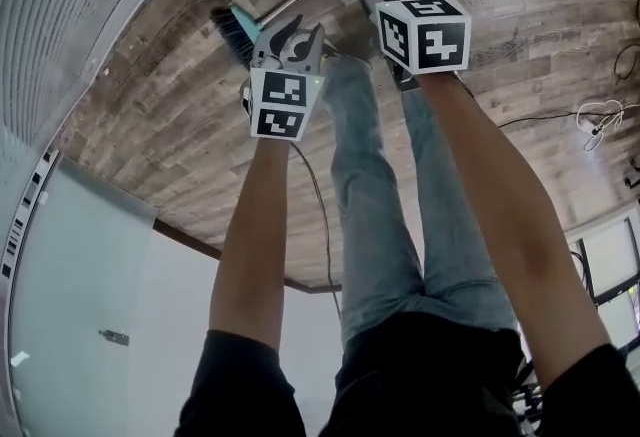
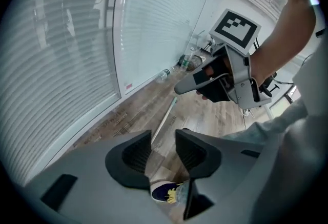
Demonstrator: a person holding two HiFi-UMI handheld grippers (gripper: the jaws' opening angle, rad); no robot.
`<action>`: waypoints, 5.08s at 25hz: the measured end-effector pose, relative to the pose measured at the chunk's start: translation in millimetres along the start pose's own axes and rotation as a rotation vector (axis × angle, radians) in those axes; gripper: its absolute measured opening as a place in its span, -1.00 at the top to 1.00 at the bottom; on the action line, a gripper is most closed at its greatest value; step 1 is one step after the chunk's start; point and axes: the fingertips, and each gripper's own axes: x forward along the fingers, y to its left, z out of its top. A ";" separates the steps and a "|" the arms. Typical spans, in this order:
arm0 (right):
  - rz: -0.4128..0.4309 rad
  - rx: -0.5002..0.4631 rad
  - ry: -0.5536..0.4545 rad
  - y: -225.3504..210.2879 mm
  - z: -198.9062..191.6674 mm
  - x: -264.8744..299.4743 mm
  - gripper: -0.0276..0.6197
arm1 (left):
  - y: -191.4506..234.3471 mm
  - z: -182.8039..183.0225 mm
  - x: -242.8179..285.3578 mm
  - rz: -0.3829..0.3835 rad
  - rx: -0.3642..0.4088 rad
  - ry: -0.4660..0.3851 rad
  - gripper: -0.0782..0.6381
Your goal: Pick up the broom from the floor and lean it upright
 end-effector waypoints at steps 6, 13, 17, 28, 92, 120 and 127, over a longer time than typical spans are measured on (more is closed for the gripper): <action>-0.122 0.183 -0.006 -44.8 -55.9 66.4 0.53 | 1.8 -53.1 76.3 -0.040 0.069 0.070 0.30; -0.156 0.197 0.023 -84.1 -97.6 149.0 0.51 | 23.3 -100.3 163.4 -0.052 0.111 0.118 0.24; -0.184 0.205 0.044 -104.9 -111.7 183.1 0.46 | 41.0 -117.0 201.6 -0.017 0.025 0.126 0.16; -0.221 0.276 0.033 -136.3 -140.0 237.0 0.46 | 57.0 -168.6 265.6 -0.010 0.066 0.220 0.14; -0.158 0.548 -0.155 -85.0 11.9 153.7 0.64 | 78.0 -63.8 192.8 0.039 0.200 0.082 0.54; 0.378 -0.541 -0.408 212.3 168.5 -44.0 0.66 | 101.1 79.3 -55.2 0.157 -0.116 -0.474 0.54; 0.362 -0.583 -0.402 189.9 182.2 -40.3 0.66 | 100.2 98.9 -31.7 0.129 -0.150 -0.471 0.54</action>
